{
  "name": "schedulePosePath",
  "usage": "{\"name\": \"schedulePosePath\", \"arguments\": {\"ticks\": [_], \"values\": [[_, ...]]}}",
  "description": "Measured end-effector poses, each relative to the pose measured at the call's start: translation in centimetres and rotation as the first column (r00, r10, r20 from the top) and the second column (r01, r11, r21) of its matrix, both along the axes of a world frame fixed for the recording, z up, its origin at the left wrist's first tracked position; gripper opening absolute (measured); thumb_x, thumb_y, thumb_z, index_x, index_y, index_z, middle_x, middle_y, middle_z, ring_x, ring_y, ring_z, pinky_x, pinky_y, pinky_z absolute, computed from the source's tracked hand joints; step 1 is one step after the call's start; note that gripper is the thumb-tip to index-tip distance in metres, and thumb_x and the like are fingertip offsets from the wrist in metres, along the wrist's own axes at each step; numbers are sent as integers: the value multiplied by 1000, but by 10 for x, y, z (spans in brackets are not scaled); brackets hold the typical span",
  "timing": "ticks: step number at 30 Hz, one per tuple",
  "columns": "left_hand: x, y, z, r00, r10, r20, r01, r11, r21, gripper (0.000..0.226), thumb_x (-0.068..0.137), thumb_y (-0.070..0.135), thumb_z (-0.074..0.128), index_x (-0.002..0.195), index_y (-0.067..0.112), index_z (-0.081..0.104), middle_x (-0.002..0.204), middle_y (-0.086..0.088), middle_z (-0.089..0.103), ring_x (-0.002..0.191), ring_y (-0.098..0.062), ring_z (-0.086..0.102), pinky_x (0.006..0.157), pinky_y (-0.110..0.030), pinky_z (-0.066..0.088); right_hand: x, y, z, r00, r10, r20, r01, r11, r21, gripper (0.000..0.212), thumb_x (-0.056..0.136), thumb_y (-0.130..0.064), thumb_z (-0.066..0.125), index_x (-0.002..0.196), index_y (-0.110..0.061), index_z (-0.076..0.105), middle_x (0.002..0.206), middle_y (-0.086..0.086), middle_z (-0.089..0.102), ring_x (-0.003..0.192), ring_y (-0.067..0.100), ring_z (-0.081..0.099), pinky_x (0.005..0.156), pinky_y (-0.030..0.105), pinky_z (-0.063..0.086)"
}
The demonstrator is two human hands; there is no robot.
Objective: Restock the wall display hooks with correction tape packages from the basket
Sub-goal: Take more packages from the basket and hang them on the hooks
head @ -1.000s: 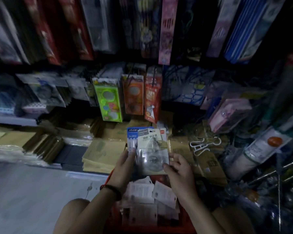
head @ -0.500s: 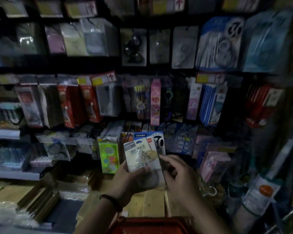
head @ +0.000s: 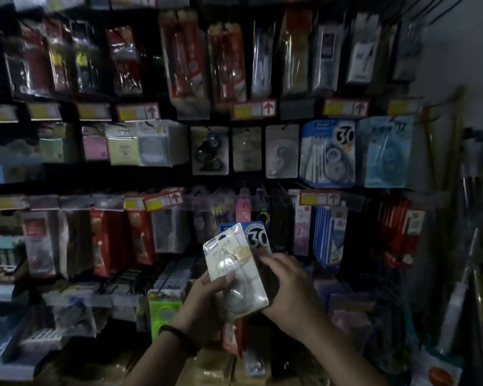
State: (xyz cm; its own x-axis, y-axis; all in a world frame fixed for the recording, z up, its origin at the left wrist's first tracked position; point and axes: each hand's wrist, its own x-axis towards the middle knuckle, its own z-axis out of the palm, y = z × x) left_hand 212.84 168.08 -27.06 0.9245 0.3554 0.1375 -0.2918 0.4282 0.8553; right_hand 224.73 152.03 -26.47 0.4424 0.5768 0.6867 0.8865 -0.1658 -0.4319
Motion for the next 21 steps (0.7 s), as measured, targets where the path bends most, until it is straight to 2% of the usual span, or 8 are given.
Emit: {"name": "schedulePosePath", "arguments": {"ticks": [3,6,10,14,17,21], "values": [[7,1,16,1000,4,19,-4,1000,13,64,78,17,84,135,-3,62,121,-27,71,104,-40,73,80,-50,62,7,2,9,999,-44,-11,45,998,49,84,70,-54,85,146,-31,58,136,-23,52,125,-3,51,105,20,47],[16,8,34,996,85,21,-85,996,21,51,87,8,77,134,-2,62,108,-20,74,92,-32,75,71,-48,64,23,-3,19,985,-171,-1,169,976,134,77,77,-35,89,147,-29,58,137,-18,53,127,6,53,106,24,49],[24,22,60,995,97,4,-97,992,74,39,96,9,67,134,6,64,118,-19,75,102,-38,74,74,-52,65,42,-13,47,966,-259,25,252,955,159,71,89,-36,83,152,-22,54,142,-11,50,132,12,49,111,30,47],[34,27,91,994,109,21,-111,983,150,34,96,3,65,129,10,65,117,-19,77,96,-36,78,69,-50,65,68,-22,73,934,-342,102,325,933,157,72,91,-39,79,155,-25,50,146,-13,47,134,11,45,107,22,43],[45,32,109,990,128,67,-140,962,236,45,91,4,70,133,17,64,125,-18,75,110,-41,75,87,-60,61,93,-32,92,895,-421,146,391,899,195,70,89,-35,81,152,-21,54,142,-9,51,134,19,45,104,34,51],[57,36,125,981,167,94,-189,925,329,41,94,9,73,133,20,64,123,-13,77,109,-37,76,87,-59,62,123,-42,116,835,-519,181,479,849,222,70,91,-32,79,154,-18,51,145,-6,49,135,24,42,101,41,56]]}}
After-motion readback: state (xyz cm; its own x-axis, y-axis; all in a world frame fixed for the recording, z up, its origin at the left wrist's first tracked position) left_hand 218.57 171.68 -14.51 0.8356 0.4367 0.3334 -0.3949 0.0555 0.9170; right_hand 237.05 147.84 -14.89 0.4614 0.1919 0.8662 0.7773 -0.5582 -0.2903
